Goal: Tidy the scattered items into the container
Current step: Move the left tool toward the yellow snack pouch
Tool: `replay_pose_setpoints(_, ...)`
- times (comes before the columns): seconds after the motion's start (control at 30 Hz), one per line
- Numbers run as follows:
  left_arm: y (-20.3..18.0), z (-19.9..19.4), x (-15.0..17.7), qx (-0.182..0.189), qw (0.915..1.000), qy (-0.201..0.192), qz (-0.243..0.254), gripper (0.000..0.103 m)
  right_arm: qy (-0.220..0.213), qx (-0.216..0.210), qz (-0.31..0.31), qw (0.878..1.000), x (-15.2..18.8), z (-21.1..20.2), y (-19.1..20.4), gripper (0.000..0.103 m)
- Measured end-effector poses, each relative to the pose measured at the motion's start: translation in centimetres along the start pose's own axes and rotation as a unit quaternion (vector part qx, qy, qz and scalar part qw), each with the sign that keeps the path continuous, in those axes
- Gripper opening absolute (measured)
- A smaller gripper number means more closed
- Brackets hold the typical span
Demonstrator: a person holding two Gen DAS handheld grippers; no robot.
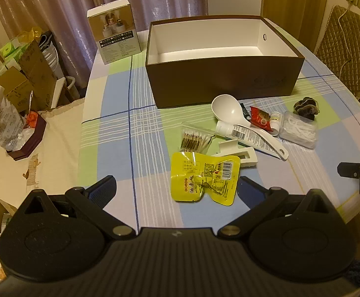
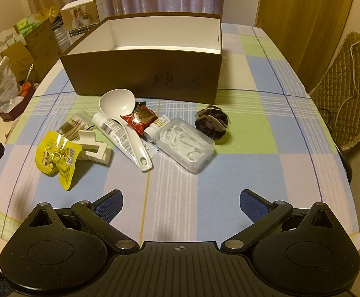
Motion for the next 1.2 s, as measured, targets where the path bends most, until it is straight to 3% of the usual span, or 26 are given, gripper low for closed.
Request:
replay_pose_setpoints(0.73,1.0,-0.5,0.9,0.004,0.9998,-0.011,-0.015,0.102,-0.002,0.009,-0.002,1.0,0.4,-0.5,1.7,0.103)
replay_pose_setpoints(1.0,1.0,-0.4,1.8,0.041,0.9988,-0.024,-0.007,0.102,0.0,0.015,0.003,1.0,1.2,-0.4,2.2,0.103)
replay_pose_setpoints(1.2,0.6,1.8,3.3,0.053,0.9984,-0.014,0.01,0.102,0.015,0.018,0.015,1.0,2.3,0.2,1.8,0.103)
Point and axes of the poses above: each gripper's, at about its wrist camera, not at the fingertips, and z roughly the way its jaws point, y to its left, x to its underside, the point moved 4 cm from there along z, roughly the way its jaws point, and after that the axes turned 5 degrees about x, right-handed, at the moved point
